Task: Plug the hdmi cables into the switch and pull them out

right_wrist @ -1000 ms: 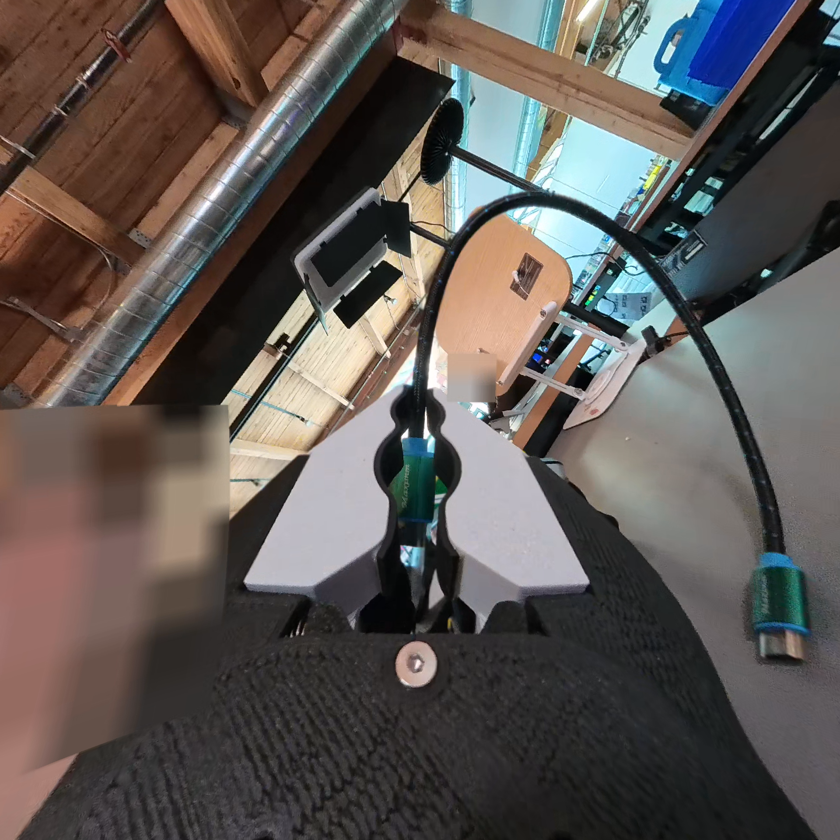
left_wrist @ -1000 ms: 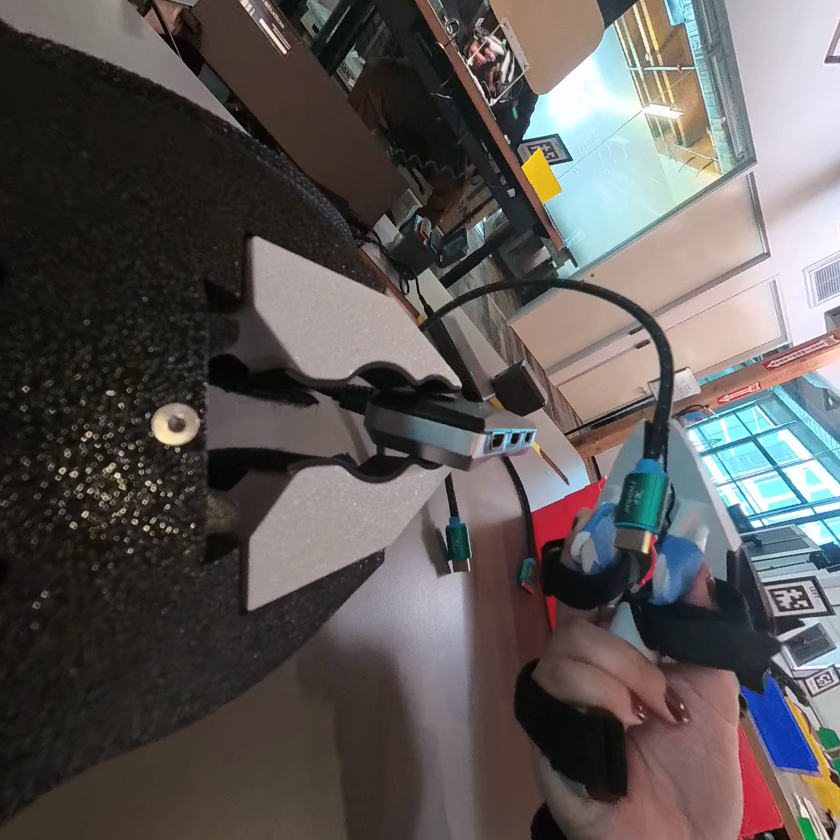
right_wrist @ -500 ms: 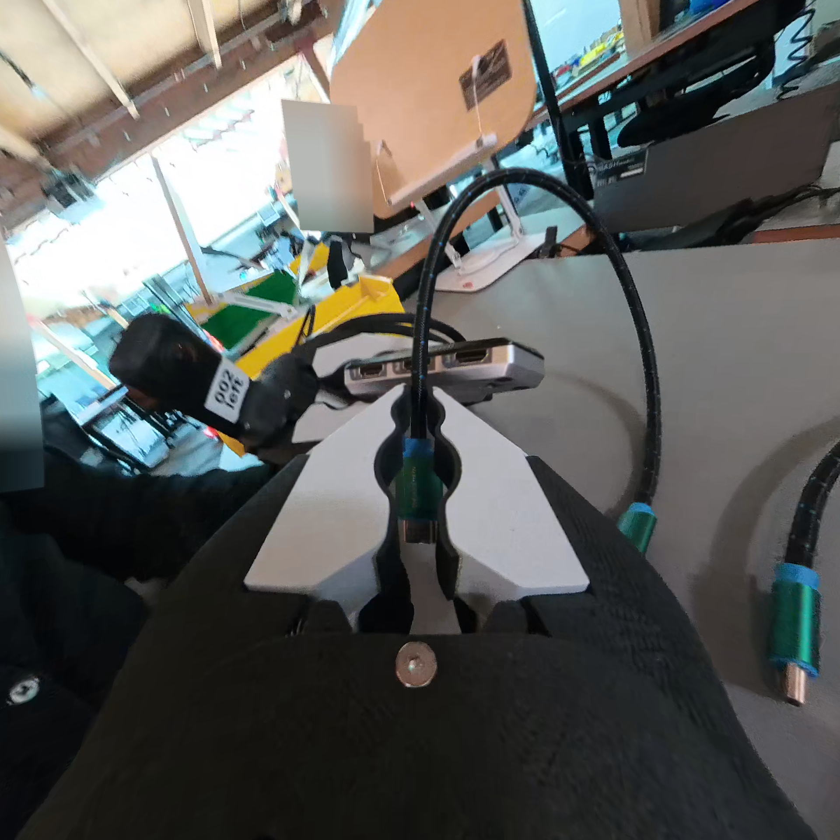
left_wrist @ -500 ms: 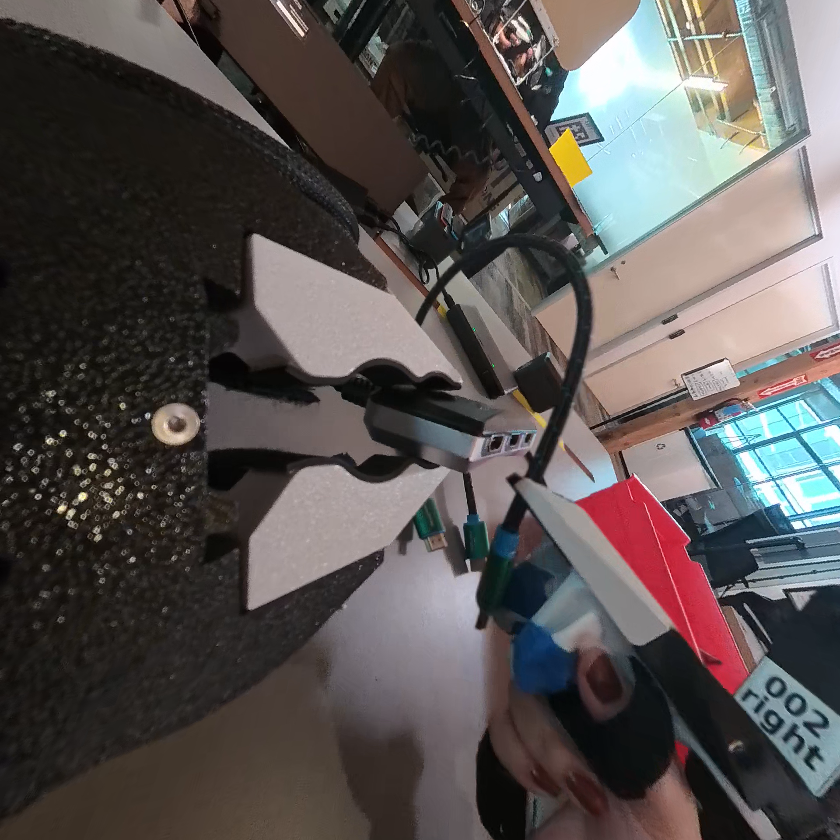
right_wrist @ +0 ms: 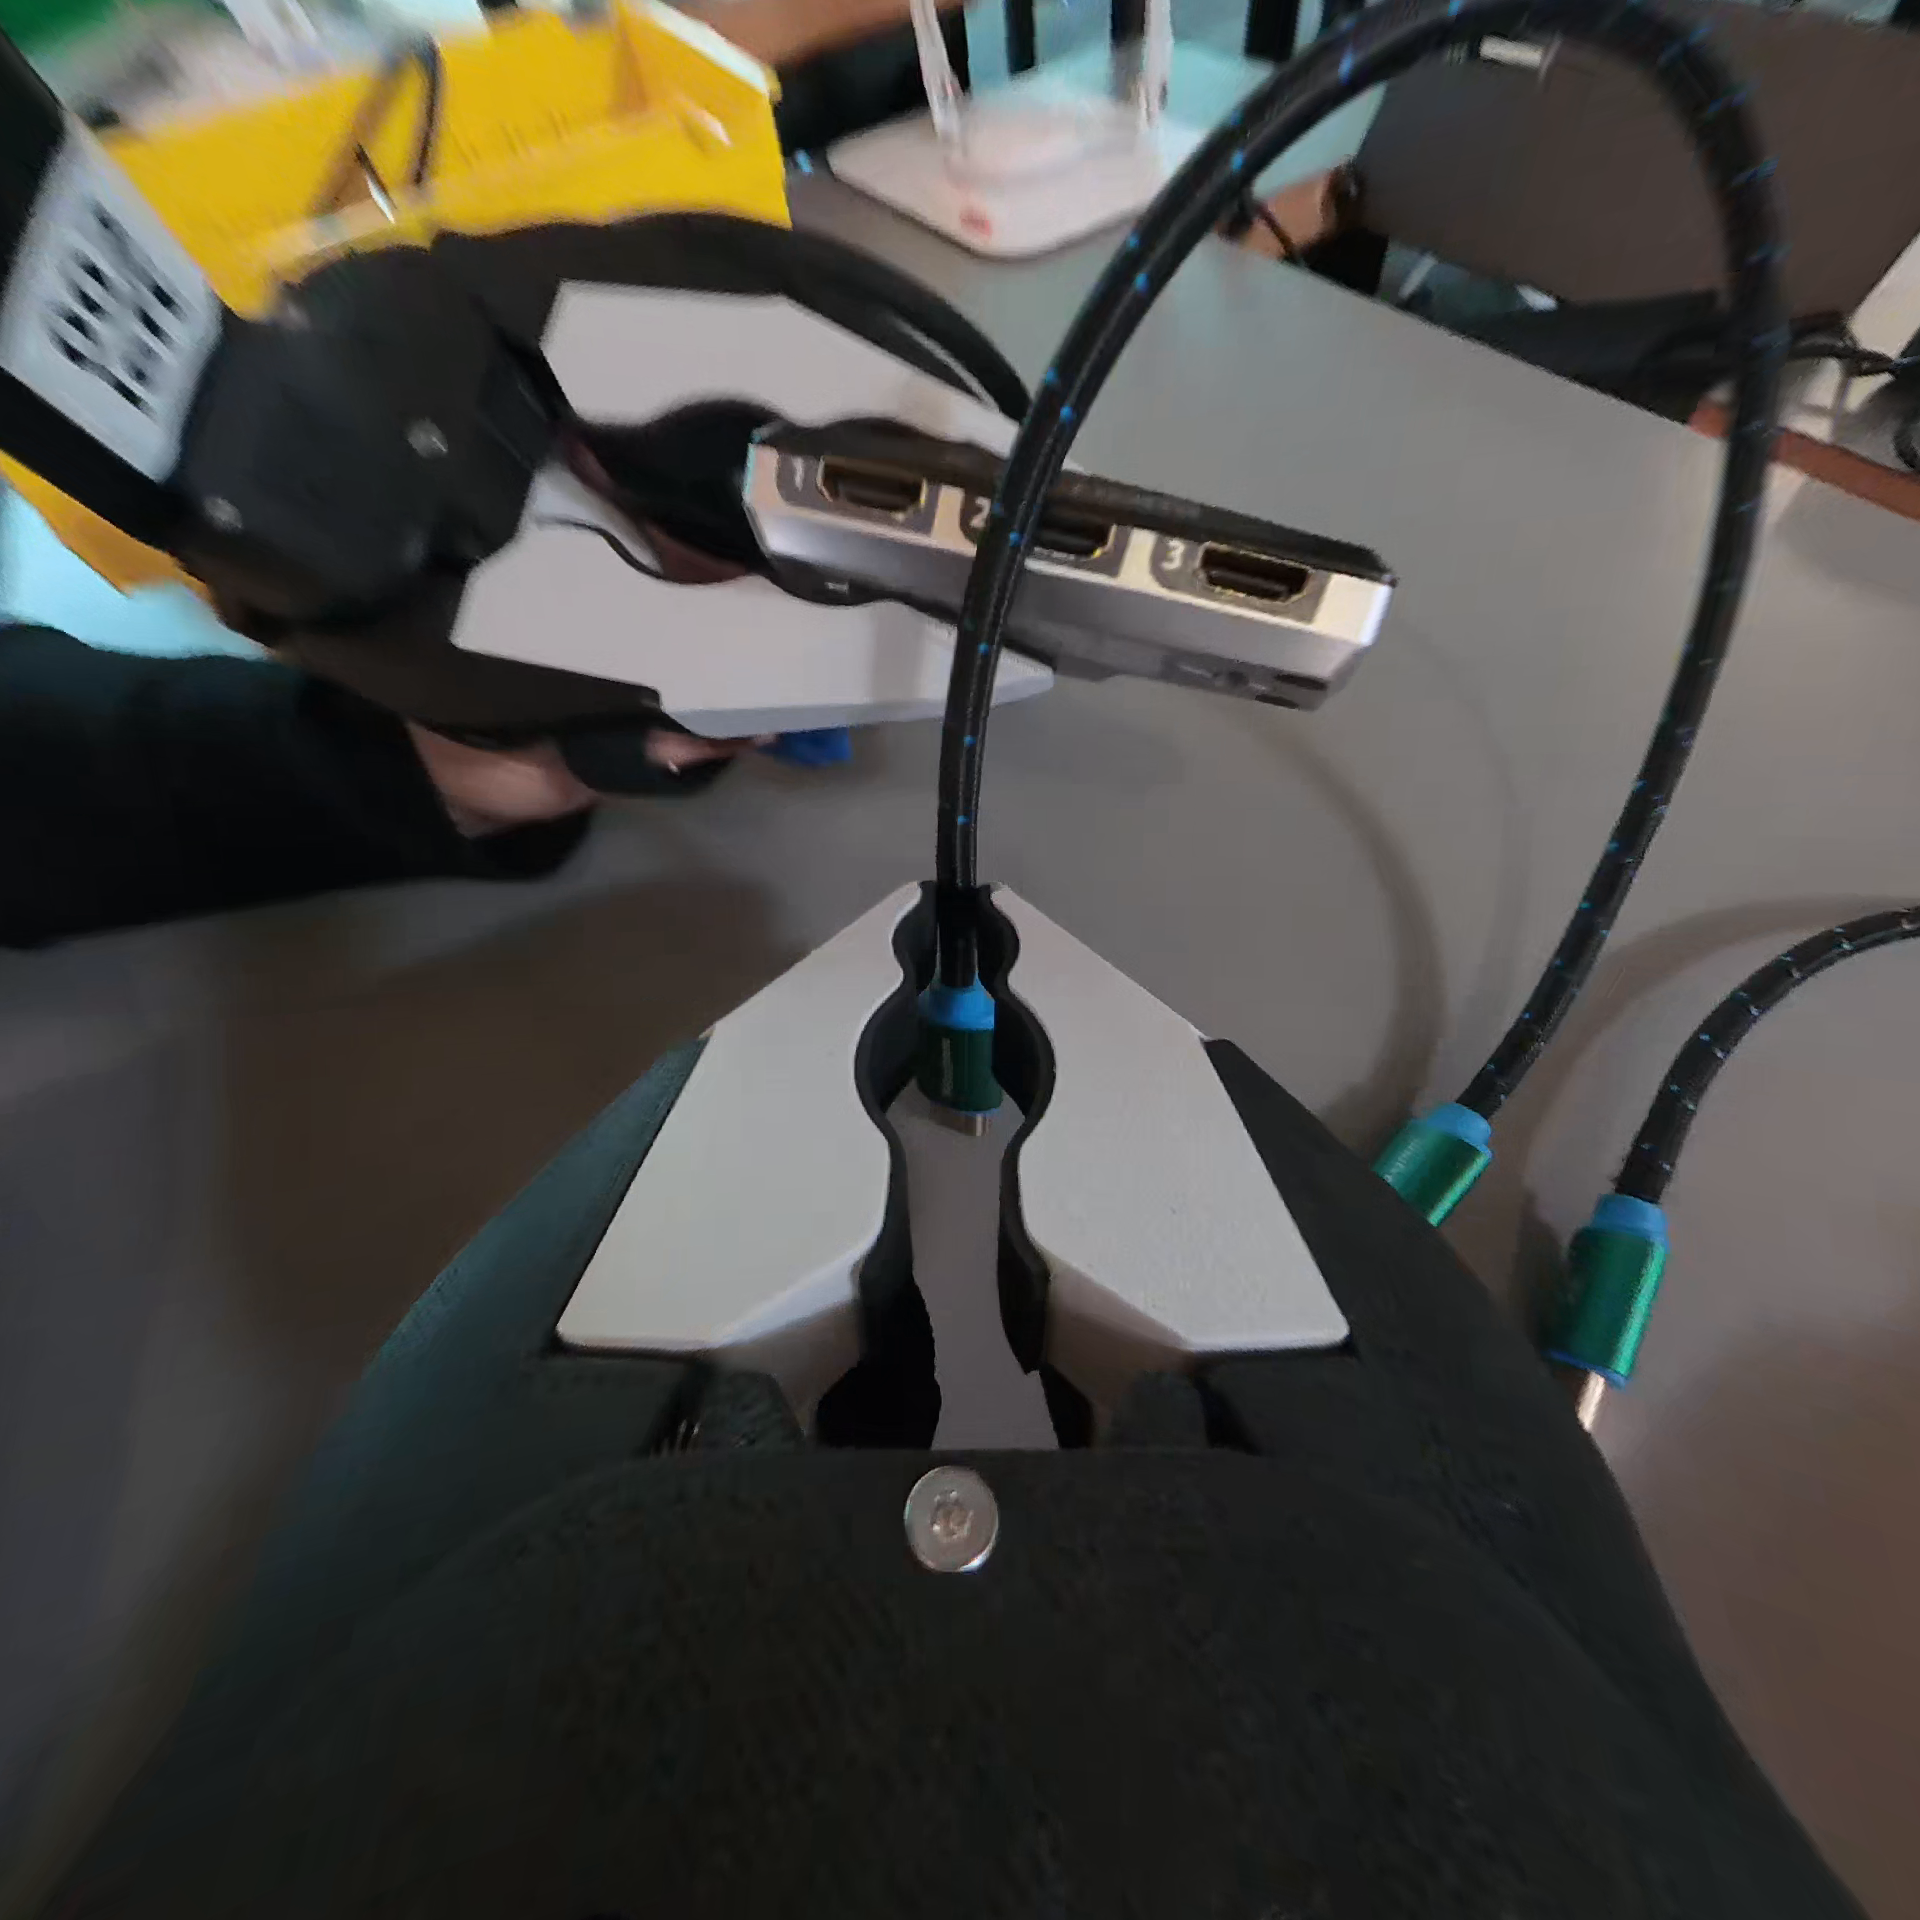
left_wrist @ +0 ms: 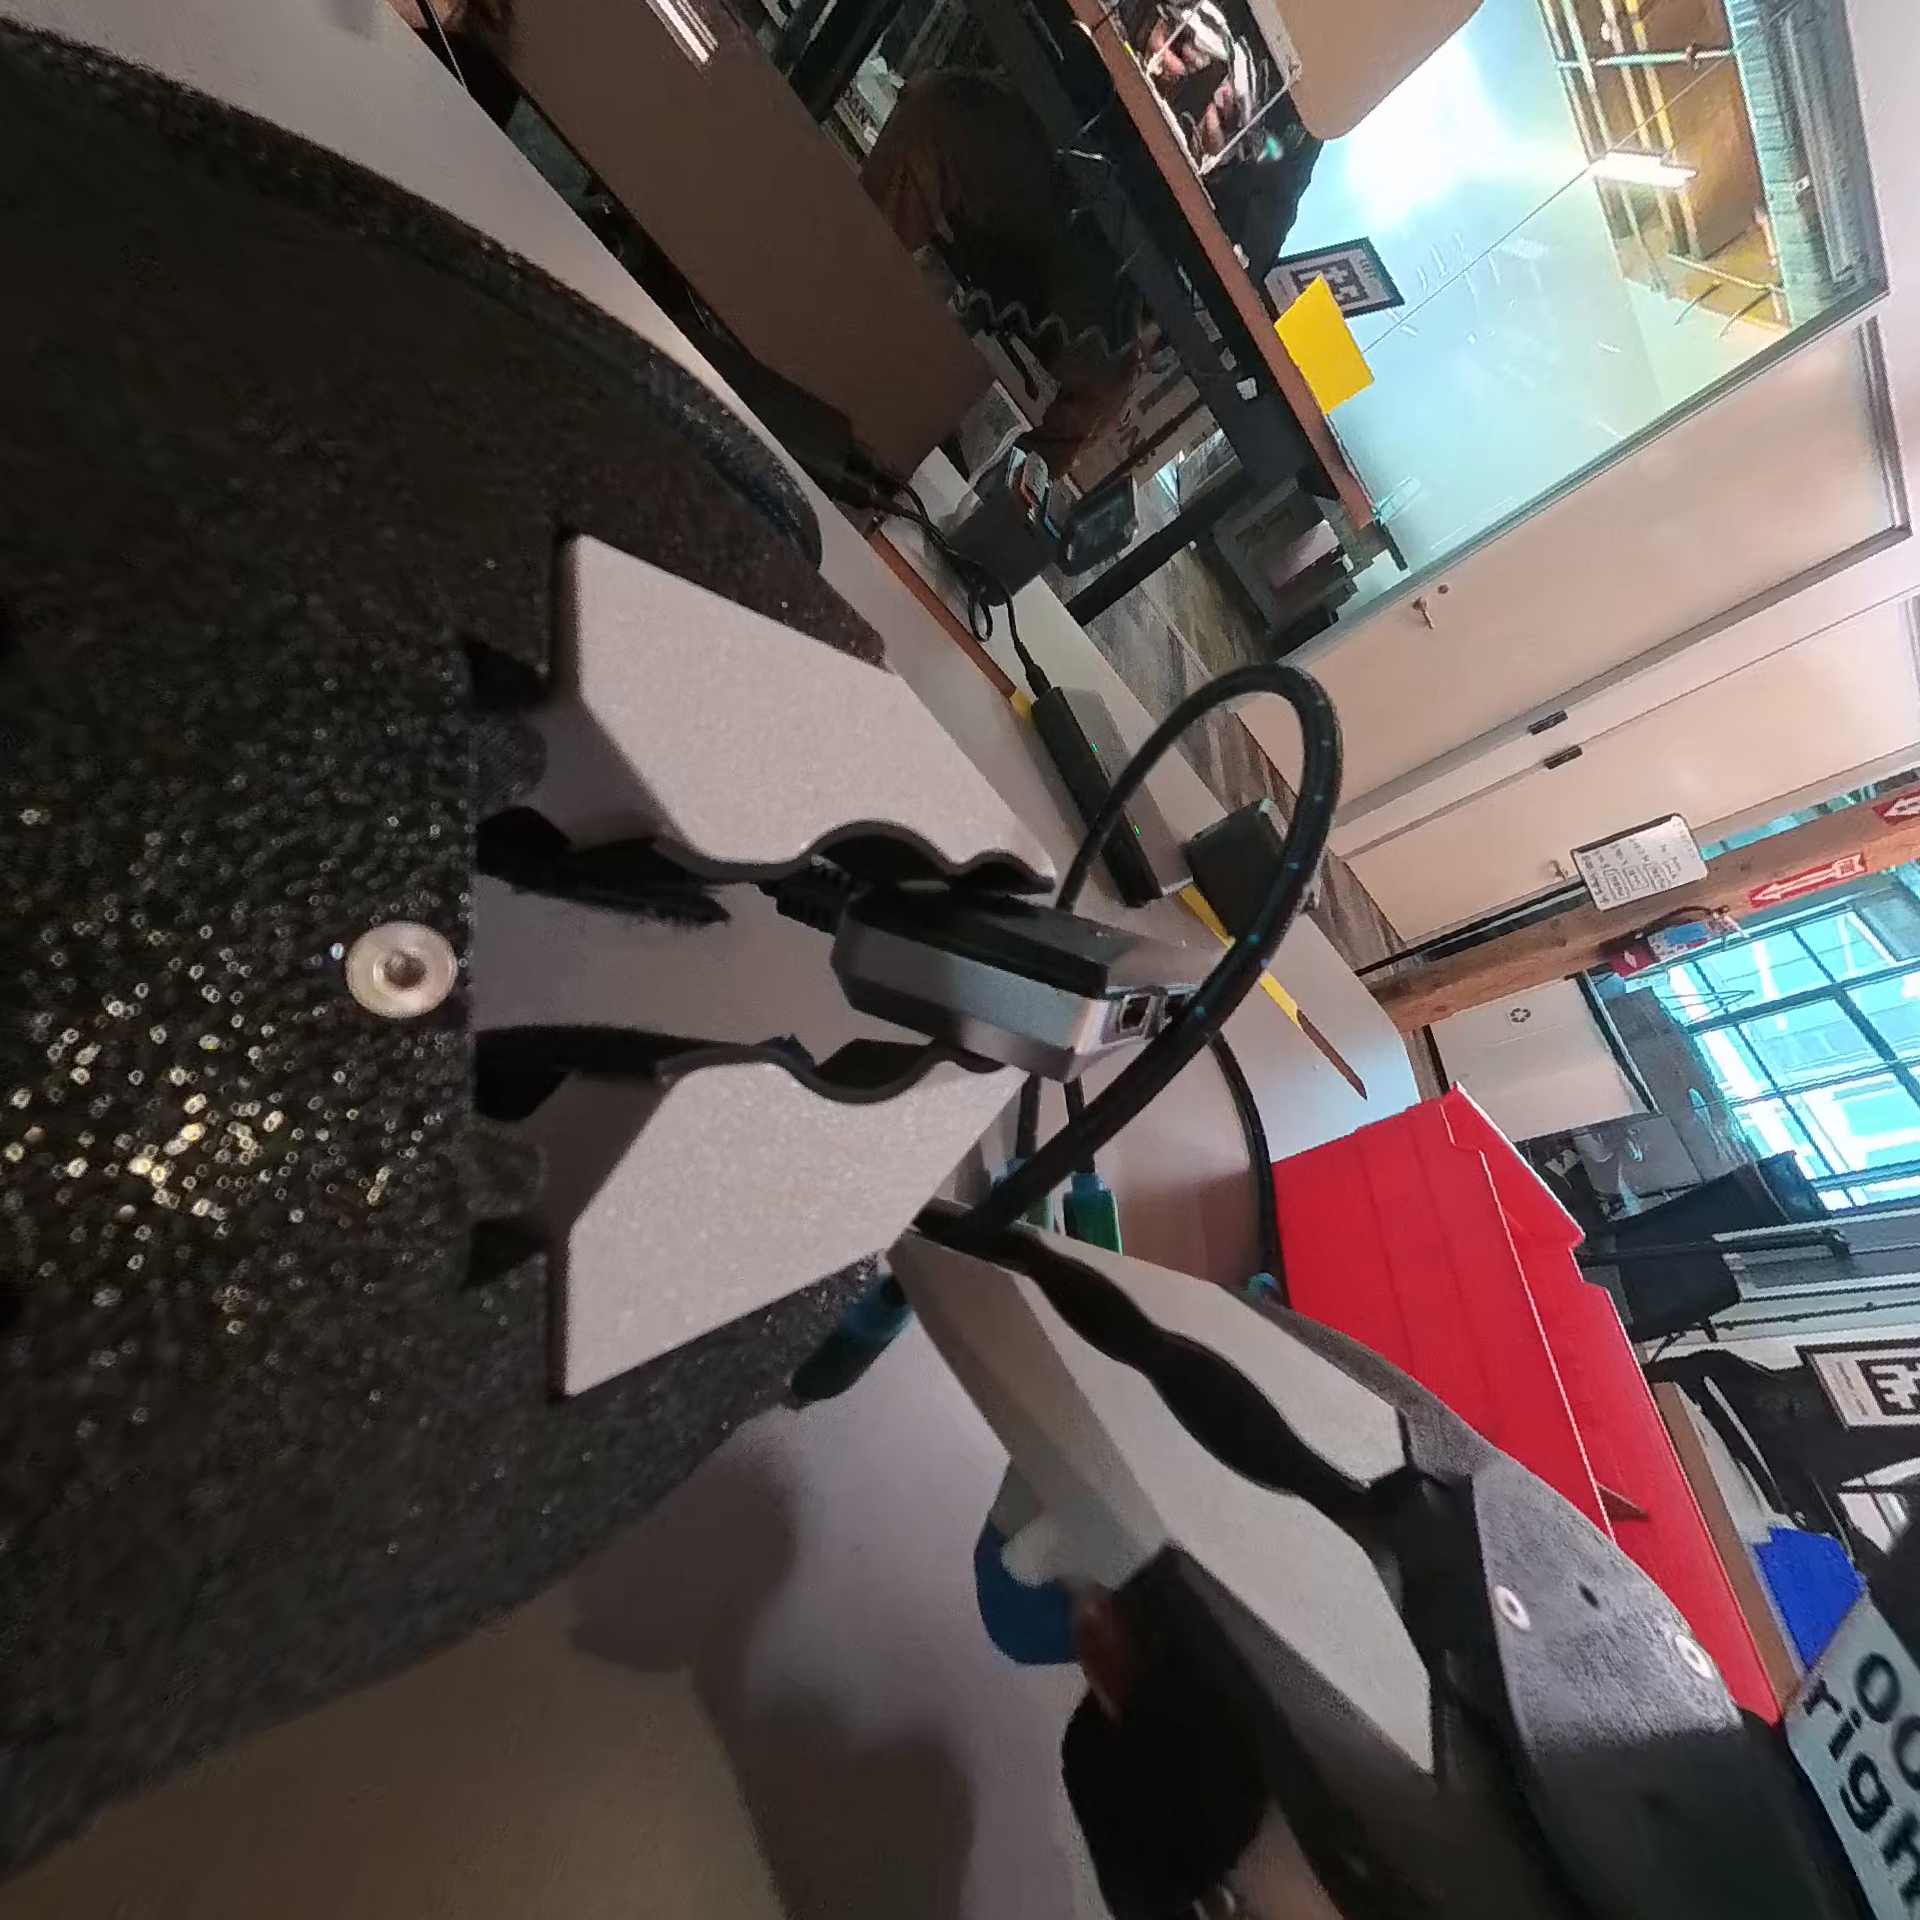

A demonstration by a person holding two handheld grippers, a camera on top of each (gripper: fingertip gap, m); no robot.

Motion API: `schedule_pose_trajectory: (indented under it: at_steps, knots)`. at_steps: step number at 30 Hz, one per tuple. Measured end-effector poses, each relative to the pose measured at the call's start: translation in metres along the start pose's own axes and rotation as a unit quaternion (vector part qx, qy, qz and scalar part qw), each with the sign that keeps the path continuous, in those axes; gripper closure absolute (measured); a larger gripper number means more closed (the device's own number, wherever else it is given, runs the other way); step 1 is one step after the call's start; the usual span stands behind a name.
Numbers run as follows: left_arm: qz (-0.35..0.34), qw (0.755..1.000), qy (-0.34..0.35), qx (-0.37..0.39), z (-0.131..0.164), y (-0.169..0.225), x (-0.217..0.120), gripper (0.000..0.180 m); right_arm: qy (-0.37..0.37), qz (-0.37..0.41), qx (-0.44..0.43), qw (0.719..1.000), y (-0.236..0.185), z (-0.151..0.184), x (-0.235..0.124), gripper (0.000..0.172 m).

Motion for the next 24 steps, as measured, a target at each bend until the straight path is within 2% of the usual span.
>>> schedule_pose_trajectory:
  at_steps: [8, 13, 18, 24]
  knots:
    - [0.006, 1.000, 0.000, 0.008, -0.001, 0.003, 0.000, 0.157, -0.087, 0.033, -0.019, 0.995, -0.001, 0.014, 0.012, 0.162]
    - [0.009, 1.000, -0.004, 0.014, -0.001, 0.004, 0.001, 0.157, -0.109, 0.029, -0.006, 0.994, -0.002, 0.013, 0.001, 0.149]
    - [0.012, 1.000, -0.004, 0.016, -0.001, 0.005, 0.001, 0.158, -0.138, -0.058, 0.059, 0.987, -0.002, 0.010, -0.016, 0.116]
    - [0.012, 1.000, -0.003, 0.018, -0.001, 0.005, 0.001, 0.158, -0.188, -0.133, 0.037, 0.972, 0.003, 0.018, -0.040, 0.118]
Point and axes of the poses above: each gripper's, where its closed fingertips meet, x out along the fingers, z out of its underside, y = z × x across the jaws, the point moved 7 cm from there along -x, back along the fingers, and after that the axes turned 4 degrees about -y, right-handed, at the moved point
